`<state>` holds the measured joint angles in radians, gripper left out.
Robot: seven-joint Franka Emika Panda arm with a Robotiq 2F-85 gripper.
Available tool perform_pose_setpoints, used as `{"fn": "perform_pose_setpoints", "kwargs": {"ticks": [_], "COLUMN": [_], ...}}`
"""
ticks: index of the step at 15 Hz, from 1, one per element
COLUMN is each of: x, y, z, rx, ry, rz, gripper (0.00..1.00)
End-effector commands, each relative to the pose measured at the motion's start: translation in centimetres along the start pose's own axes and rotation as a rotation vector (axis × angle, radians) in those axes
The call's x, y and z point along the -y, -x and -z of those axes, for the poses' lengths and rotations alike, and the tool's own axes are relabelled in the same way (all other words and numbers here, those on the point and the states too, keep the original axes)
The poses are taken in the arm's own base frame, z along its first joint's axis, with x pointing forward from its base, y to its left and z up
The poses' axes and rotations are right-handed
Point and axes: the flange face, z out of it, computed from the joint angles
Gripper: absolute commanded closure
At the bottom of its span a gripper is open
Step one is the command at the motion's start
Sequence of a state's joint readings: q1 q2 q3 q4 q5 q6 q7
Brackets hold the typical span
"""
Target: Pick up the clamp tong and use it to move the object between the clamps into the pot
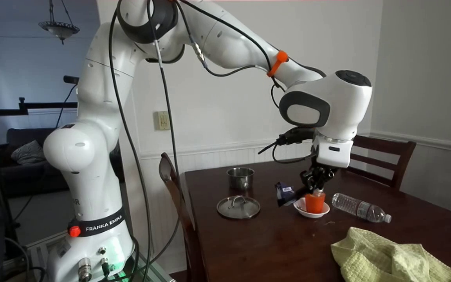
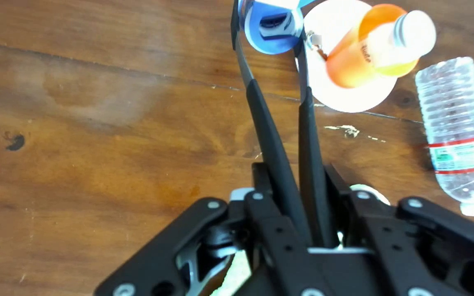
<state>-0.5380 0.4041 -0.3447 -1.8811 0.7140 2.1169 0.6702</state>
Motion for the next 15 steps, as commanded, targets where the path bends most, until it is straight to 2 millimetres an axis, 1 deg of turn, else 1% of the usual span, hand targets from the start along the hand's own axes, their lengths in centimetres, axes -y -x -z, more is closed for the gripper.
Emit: {"fn": "perform_pose_setpoints", "kwargs": {"ticks": [1,2,3,4,5,6,8,9,10,11,12,13,14,15], "x": [-0.3,-0.3,-0.3,-0.2,0.0,0.6,2.7,3.5,3.2,3.7,4.0,4.1,4.1,4.4], "y": [0.7,1.2,2.4,4.1,6.0,7.8,12.5,14.4,11.0,13.2,14.5,15.1,15.0,15.6], "z": [1.9,2.1,2.4,3.0,3.4,3.8,4.1,4.3,3.1,3.2,3.3,3.2,3.2,1.5], "rx": [0.106,0.123,0.131,0.135,0.123,0.129,0.137,0.142,0.132,0.137,0.137,0.137,0.136,0.119], "ry": [-0.06,-0.061,-0.062,-0.06,-0.048,-0.045,-0.021,0.0,-0.026,-0.016,-0.01,-0.007,-0.007,-0.015], "rz": [-0.037,-0.033,-0.001,0.051,0.114,0.157,0.222,0.264,0.212,0.245,0.264,0.273,0.272,0.213], "gripper": [0.91,0.91,0.91,0.91,0.91,0.91,0.91,0.91,0.66,0.66,0.66,0.66,0.91,0.91]}}
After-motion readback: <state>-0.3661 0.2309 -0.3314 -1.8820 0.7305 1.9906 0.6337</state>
